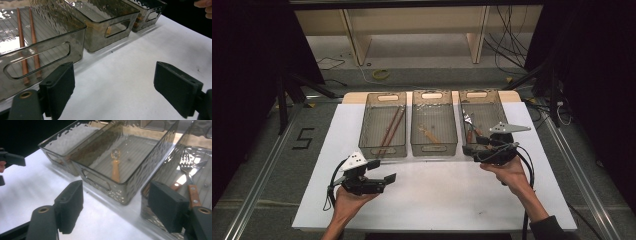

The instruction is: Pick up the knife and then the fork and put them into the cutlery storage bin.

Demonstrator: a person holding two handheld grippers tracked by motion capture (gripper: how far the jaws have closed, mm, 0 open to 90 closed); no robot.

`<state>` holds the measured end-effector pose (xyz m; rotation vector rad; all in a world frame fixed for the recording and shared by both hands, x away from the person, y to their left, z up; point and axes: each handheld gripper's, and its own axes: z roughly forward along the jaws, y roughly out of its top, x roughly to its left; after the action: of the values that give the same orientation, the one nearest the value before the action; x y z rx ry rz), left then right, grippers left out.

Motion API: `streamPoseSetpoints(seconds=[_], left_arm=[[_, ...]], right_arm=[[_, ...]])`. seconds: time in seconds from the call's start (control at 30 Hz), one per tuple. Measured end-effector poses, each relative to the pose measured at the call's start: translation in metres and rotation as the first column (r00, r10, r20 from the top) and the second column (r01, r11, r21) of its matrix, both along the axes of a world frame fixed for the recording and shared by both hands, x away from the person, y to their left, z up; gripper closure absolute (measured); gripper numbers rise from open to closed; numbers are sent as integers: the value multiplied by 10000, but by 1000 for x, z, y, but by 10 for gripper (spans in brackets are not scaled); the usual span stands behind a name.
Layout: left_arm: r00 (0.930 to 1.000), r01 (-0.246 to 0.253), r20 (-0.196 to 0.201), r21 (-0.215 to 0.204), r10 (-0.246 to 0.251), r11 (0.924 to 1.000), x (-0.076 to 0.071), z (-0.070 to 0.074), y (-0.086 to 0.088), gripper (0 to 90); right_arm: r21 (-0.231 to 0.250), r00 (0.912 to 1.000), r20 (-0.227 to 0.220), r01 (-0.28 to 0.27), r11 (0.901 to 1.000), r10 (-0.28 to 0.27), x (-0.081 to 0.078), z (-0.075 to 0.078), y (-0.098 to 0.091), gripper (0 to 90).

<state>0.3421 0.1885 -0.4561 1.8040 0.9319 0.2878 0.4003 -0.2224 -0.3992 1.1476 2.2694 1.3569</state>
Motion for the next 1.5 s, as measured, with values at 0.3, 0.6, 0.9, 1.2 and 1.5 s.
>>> streamPoseSetpoints(seconds=[0.3, 0.6, 0.9, 1.2, 1.5], left_arm=[[10000, 52, 35, -67, -52, 10000, -1, 0, -1, 165], [9999, 109, 56, -129, -108, 9999, -1, 0, -2, 163], [9998, 180, 83, -163, -178, 9997, -2, 0, -2, 163], [9995, 320, 50, -193, -320, 9993, -3, -2, -3, 163], [9991, 412, 7, -185, -412, 9990, -4, -2, -4, 162]], right_arm=[[231, 9989, 334, -336, 9992, 328, -15, -7, 3, 260], [350, 9968, 655, -484, 9982, 460, -29, -15, 1, 253], [544, 9951, 893, -466, 9974, 416, -42, -22, -5, 243], [612, 9948, 936, -461, 9971, 402, -55, -32, -11, 235], [667, 9943, 962, -532, 9964, 467, -64, -40, -13, 230]])
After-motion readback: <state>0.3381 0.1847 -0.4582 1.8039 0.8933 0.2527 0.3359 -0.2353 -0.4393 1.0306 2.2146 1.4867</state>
